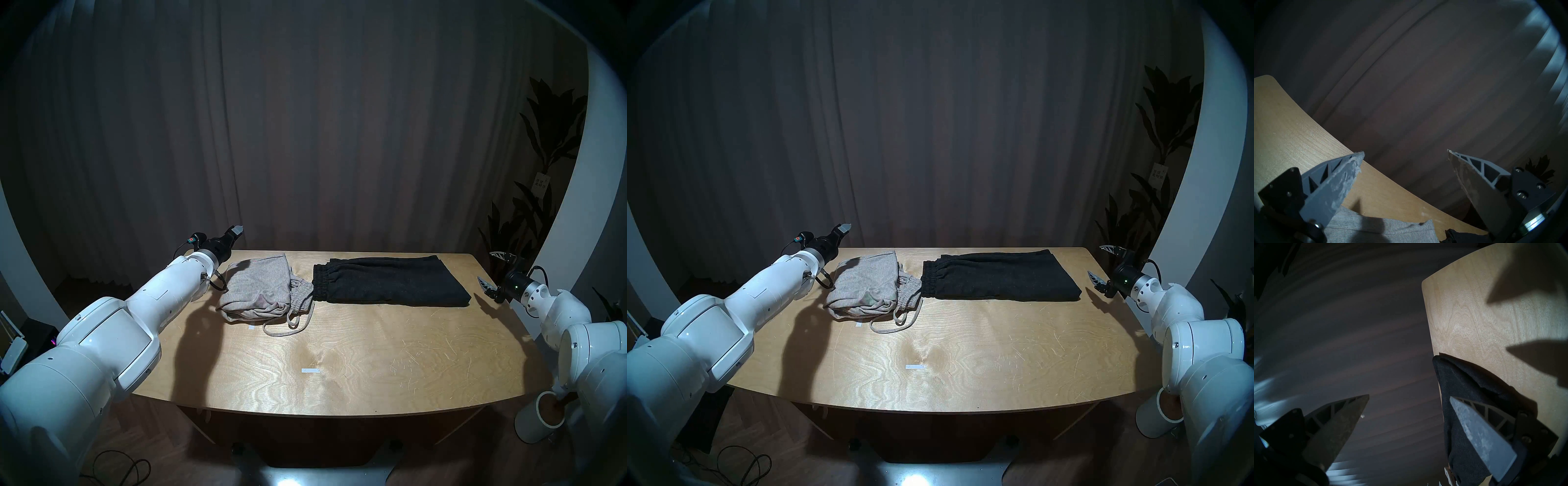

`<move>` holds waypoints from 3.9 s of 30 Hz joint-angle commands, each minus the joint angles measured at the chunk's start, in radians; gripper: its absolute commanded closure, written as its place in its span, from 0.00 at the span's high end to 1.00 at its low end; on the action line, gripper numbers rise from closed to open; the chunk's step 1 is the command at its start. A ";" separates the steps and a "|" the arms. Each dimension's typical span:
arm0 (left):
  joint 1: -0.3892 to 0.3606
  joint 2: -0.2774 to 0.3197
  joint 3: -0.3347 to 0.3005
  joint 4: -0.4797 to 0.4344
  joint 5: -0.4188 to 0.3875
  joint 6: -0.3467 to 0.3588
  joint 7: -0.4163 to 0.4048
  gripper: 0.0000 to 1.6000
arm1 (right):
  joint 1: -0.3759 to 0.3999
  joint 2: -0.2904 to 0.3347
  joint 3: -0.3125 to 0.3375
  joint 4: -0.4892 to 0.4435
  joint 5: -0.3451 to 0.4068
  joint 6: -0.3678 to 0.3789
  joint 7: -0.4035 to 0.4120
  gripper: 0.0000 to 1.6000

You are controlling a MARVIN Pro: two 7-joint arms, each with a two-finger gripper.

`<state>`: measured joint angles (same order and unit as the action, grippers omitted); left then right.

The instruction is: Fold pants twice and stack them

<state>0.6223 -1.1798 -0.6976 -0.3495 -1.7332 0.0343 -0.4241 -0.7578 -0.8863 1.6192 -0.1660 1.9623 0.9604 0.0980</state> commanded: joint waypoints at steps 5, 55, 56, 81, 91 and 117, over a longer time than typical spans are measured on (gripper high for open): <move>-0.004 0.021 -0.009 -0.030 -0.009 0.011 -0.042 1.00 | -0.011 -0.004 0.010 0.002 0.012 0.000 0.008 1.00; 0.077 0.108 -0.028 -0.155 -0.067 0.121 -0.191 1.00 | -0.022 0.005 -0.063 -0.060 -0.055 0.000 0.011 1.00; 0.078 0.110 -0.029 -0.157 -0.068 0.123 -0.193 1.00 | -0.021 0.010 -0.063 -0.063 -0.056 0.000 0.013 1.00; 0.119 0.161 -0.033 -0.229 -0.090 0.181 -0.262 1.00 | -0.050 0.046 -0.045 -0.062 -0.059 0.000 0.025 1.00; 0.134 0.176 -0.033 -0.248 -0.096 0.200 -0.278 1.00 | -0.060 0.022 -0.015 -0.028 -0.032 0.000 0.024 1.00; 0.173 0.224 -0.034 -0.312 -0.114 0.251 -0.327 1.00 | -0.061 0.029 0.089 0.014 0.046 0.000 0.074 1.00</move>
<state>0.8051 -0.9708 -0.7221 -0.6354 -1.8439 0.2829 -0.7264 -0.8253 -0.8666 1.6839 -0.1518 1.9835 0.9603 0.1488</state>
